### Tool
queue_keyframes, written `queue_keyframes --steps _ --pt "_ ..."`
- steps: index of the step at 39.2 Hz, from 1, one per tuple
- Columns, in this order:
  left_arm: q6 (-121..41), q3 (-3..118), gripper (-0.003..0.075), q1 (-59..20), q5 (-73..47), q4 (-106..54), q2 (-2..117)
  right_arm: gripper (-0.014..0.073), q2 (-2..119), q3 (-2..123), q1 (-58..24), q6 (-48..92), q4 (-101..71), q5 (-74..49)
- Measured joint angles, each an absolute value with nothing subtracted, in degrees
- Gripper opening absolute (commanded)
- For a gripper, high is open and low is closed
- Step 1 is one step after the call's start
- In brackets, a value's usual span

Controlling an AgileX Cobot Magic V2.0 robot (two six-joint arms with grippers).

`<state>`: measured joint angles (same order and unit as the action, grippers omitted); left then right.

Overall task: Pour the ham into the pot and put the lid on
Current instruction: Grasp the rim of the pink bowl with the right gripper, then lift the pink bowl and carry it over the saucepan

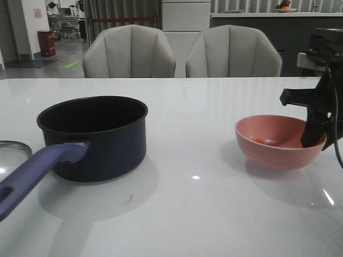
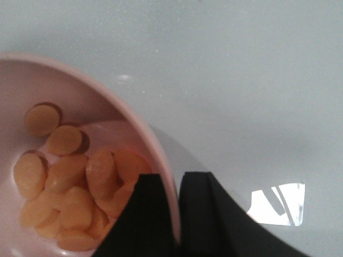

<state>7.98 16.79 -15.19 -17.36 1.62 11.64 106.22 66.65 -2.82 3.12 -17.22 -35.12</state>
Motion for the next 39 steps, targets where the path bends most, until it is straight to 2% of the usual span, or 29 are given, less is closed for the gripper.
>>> queue_keyframes --steps 12,22,30,39 --pt "8.0 16.8 0.0564 -15.2 -17.5 1.6 11.6 0.0137 101.6 71.3 -7.2 3.8 -17.1 -41.5" --pt "8.0 16.8 0.0564 -15.2 -17.5 1.6 11.6 0.0137 98.9 80.8 -21.0 3.4 -13.7 -42.2" --pt "8.0 16.8 0.0564 -15.2 -17.5 1.6 11.6 0.0137 101.9 88.9 -30.3 0.0 -9.4 -38.8" --pt "8.0 16.8 0.0564 -15.2 -17.5 1.6 11.6 0.0137 106.3 90.1 -34.7 -3.8 -1.5 -27.5"
